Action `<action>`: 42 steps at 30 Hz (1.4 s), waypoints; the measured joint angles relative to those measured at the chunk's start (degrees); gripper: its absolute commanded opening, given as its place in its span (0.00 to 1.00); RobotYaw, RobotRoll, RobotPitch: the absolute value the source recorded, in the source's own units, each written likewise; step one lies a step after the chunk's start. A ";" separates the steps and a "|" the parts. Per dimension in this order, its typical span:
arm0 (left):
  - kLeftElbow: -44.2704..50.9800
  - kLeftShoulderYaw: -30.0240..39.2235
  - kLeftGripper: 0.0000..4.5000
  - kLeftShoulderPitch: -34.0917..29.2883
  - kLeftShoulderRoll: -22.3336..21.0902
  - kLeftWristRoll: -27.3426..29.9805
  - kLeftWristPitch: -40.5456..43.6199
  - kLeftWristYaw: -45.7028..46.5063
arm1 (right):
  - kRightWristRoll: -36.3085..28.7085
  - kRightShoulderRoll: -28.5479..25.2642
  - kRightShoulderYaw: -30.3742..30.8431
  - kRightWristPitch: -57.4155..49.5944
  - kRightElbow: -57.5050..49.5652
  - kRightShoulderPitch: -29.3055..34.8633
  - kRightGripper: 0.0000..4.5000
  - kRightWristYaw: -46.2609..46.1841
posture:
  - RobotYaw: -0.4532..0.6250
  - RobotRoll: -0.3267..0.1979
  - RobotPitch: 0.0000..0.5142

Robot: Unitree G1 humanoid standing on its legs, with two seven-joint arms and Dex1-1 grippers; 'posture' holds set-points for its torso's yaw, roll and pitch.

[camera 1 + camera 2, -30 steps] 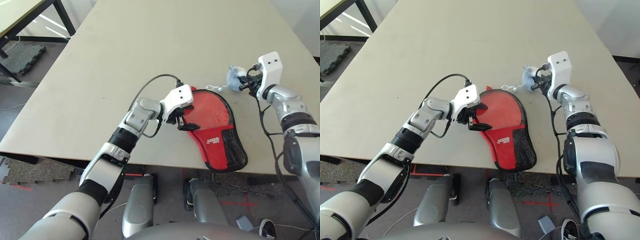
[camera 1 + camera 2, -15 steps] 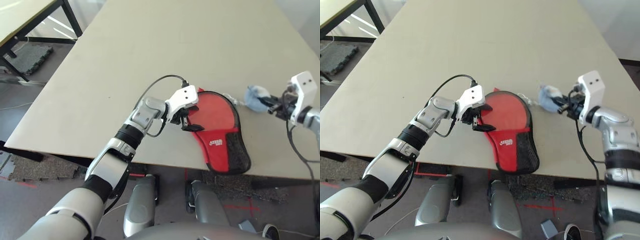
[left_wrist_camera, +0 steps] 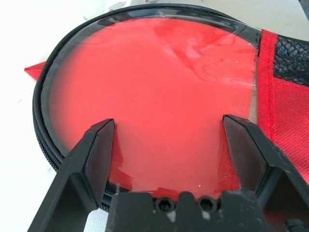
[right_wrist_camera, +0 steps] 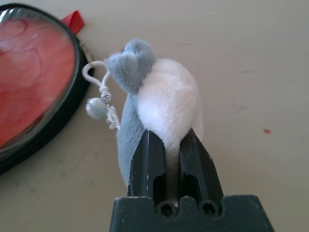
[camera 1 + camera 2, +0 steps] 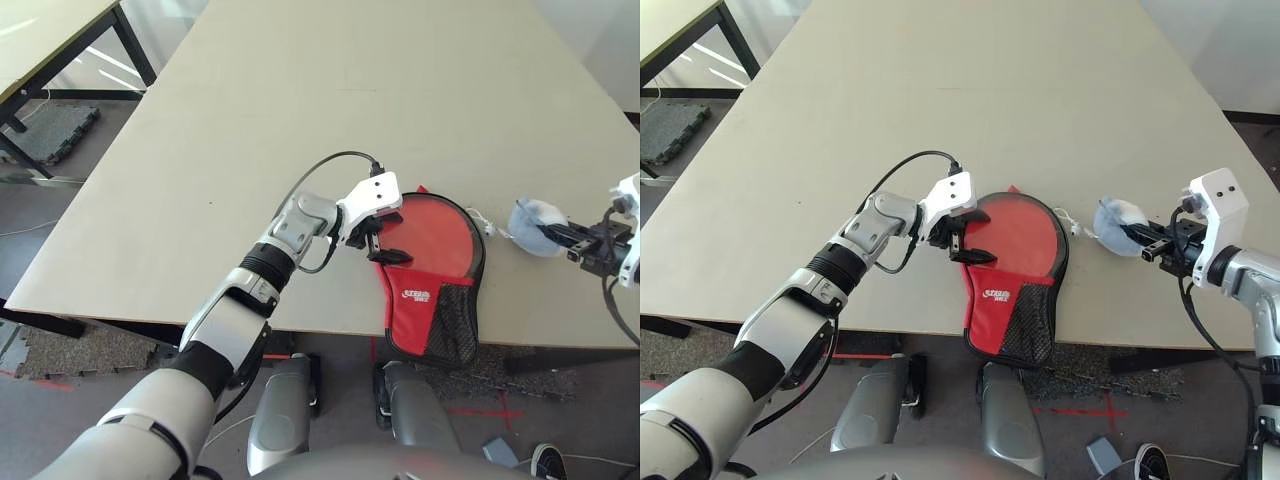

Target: Store the ping-pong paddle in its case and zip it.

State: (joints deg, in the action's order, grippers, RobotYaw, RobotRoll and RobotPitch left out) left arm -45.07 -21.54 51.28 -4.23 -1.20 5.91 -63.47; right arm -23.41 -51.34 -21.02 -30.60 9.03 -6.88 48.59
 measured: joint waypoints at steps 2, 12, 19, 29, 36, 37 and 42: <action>-0.28 -0.25 1.00 0.10 0.31 -0.25 -0.31 -0.30 | -0.05 -0.16 -0.06 -0.01 0.02 1.06 0.00 0.05 | 0.35 0.62 0.31; -1.70 -2.54 1.00 1.17 0.30 -3.37 -8.22 0.71 | -0.67 -0.72 -0.49 0.49 -0.82 3.81 0.00 0.59 | 0.36 0.62 0.32; -3.10 -3.45 1.00 1.88 0.38 -3.83 -10.59 0.78 | -1.33 -3.74 -0.52 0.31 -0.12 5.78 0.00 3.65 | 0.36 0.62 0.33; -1.78 -3.36 1.00 1.60 0.37 -3.62 -7.06 -1.61 | -4.29 -7.70 -2.19 -3.40 -0.57 10.08 0.00 10.22 | 0.36 0.62 0.33; 0.38 -3.25 1.00 0.65 -0.78 -3.18 -2.93 -5.32 | -5.93 -11.31 -2.88 -6.17 -2.04 14.60 0.00 15.89 | 0.36 0.62 0.33; 0.93 -3.25 1.00 0.36 -0.89 -3.18 -2.55 -5.38 | -5.91 -11.50 -2.98 -6.09 -2.05 15.21 0.00 16.43 | 0.35 0.62 0.33; 1.76 -3.25 1.00 -0.25 -0.95 -3.18 -1.25 -5.47 | -5.15 -13.69 -3.04 -4.16 -2.54 19.01 0.00 19.11 | 0.35 0.62 0.33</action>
State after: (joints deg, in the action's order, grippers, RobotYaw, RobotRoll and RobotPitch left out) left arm -43.31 -24.78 51.03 -5.18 -4.38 4.65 -68.94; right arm -28.56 -65.03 -24.07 -34.75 6.49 12.13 67.71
